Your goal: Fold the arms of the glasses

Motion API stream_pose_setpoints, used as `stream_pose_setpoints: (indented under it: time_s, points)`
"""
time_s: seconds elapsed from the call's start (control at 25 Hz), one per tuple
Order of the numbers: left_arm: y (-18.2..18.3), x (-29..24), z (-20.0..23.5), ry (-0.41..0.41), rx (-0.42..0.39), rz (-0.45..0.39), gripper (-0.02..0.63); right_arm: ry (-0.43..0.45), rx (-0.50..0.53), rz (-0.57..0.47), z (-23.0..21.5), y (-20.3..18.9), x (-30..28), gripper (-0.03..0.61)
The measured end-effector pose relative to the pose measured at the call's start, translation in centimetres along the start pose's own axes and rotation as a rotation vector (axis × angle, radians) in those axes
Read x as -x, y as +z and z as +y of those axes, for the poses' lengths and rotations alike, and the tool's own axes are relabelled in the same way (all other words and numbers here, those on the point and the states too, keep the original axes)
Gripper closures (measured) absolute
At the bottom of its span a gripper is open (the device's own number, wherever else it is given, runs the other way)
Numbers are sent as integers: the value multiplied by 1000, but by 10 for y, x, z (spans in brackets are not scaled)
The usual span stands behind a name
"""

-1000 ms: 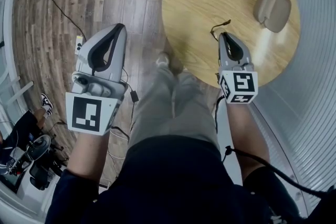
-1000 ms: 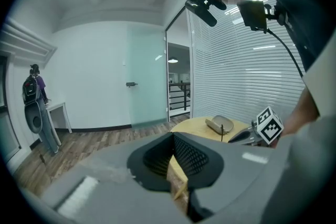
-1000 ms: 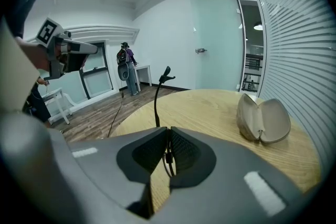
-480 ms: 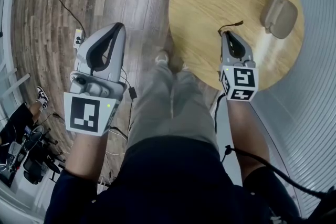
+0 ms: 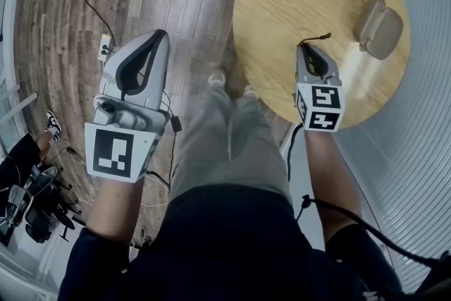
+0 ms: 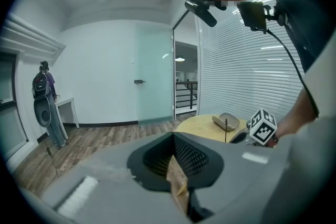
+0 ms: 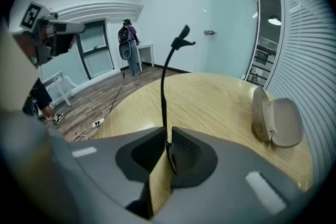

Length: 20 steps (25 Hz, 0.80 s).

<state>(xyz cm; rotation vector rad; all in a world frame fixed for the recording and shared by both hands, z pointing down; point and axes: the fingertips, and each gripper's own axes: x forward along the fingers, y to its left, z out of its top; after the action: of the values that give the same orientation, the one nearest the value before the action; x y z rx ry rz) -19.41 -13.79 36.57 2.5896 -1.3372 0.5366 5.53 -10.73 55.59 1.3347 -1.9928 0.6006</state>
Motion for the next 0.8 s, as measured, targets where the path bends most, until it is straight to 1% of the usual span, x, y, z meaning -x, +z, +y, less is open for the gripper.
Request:
stream_pose_setpoints:
  time_s: [0.2, 0.44, 0.6, 0.8]
  points:
    - [-4, 8, 8, 23, 4, 9, 612, 2, 2, -5, 3, 0, 0, 520]
    - [9, 10, 4, 17, 2, -23, 612, 1, -7, -36, 2, 12, 14, 488]
    - [29, 12, -2, 8, -14, -54, 612, 5, -32, -99, -1, 34, 35, 477]
    - [58, 14, -9, 12, -32, -96, 612, 18, -28, -191, -6, 73, 66, 472]
